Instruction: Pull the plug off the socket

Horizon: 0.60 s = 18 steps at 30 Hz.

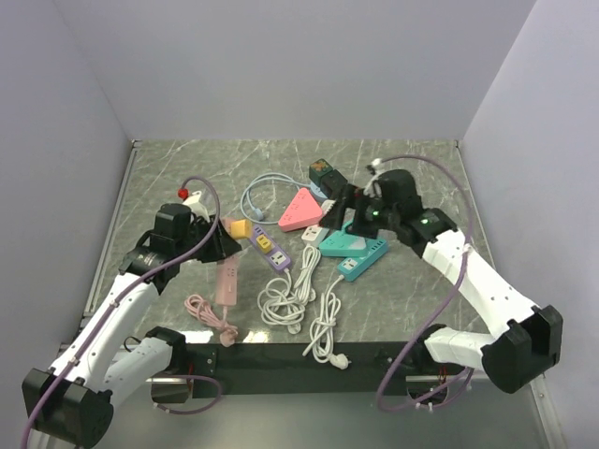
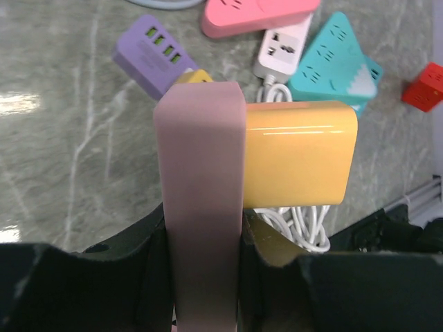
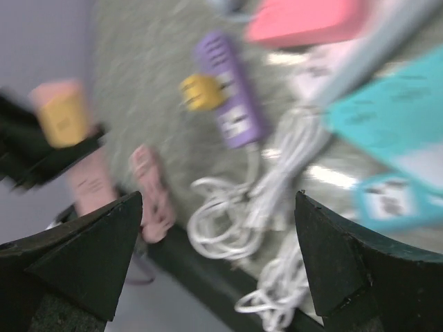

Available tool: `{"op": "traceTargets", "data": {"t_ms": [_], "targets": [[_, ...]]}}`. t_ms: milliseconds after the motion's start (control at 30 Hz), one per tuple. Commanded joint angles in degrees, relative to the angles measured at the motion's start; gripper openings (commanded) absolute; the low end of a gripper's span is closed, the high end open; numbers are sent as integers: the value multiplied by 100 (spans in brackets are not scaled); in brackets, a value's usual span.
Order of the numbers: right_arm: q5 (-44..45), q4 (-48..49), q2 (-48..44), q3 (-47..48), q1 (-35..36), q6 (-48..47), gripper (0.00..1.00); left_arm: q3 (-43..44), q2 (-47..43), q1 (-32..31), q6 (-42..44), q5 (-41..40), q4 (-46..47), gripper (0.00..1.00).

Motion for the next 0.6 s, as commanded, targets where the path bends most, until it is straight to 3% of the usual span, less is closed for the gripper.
{"op": "traceTargets", "data": {"t_ms": [0,200,567], "targets": [[-1060,1548,-12,-48,621,451,96,-13,39,27,46,714,784,1],[-744,2235,585,329,1543,664,97,-13,241,27,29,908,864,1],[275,1832,2157,1681,2415,594,95,-101,188,27,-174,1040,1013,1]]}}
